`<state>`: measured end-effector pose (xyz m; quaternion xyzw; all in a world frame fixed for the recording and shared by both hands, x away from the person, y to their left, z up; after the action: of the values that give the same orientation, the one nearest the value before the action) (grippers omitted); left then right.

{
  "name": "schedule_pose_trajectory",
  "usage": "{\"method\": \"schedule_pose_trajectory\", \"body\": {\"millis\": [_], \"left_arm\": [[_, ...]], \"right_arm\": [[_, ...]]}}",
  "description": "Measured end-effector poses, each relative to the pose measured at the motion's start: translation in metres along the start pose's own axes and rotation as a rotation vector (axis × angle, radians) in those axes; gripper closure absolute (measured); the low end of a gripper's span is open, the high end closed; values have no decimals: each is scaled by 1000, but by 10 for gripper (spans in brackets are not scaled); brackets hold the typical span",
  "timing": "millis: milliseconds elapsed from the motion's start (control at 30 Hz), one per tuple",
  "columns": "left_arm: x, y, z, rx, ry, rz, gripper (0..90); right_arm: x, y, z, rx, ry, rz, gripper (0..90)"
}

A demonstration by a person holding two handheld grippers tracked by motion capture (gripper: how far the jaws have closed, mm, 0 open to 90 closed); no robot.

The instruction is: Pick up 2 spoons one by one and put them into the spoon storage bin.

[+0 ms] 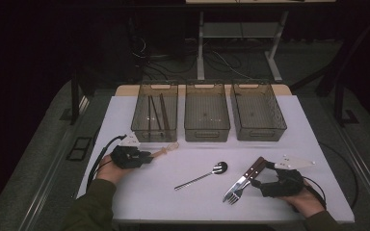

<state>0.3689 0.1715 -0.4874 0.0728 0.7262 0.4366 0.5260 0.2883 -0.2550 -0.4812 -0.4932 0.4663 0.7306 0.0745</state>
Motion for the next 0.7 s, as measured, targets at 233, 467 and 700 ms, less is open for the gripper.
{"method": "schedule_pose_trajectory", "body": {"millis": [233, 467, 700], "left_arm": [[-4, 2, -8, 9, -3, -10, 732], [-10, 4, -16, 38, 17, -42, 731], [-18, 8, -25, 58, 28, -71, 731]], "right_arm": [[0, 0, 0, 0, 4, 1, 126], [0, 0, 0, 0, -1, 0, 126], [-1, 0, 1, -3, 1, -3, 126]]}}
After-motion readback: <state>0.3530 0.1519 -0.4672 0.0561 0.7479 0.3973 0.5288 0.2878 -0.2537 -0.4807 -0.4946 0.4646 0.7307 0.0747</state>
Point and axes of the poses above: each handheld gripper's, and its own axes: y roughly backward along the jaws, x roughly out of its underside, z roughly to its left, the point moved 6 cm from there along -y, roughly forward along the jaws, and after that the axes turned 1 degree about y, right-handed, at the moved point
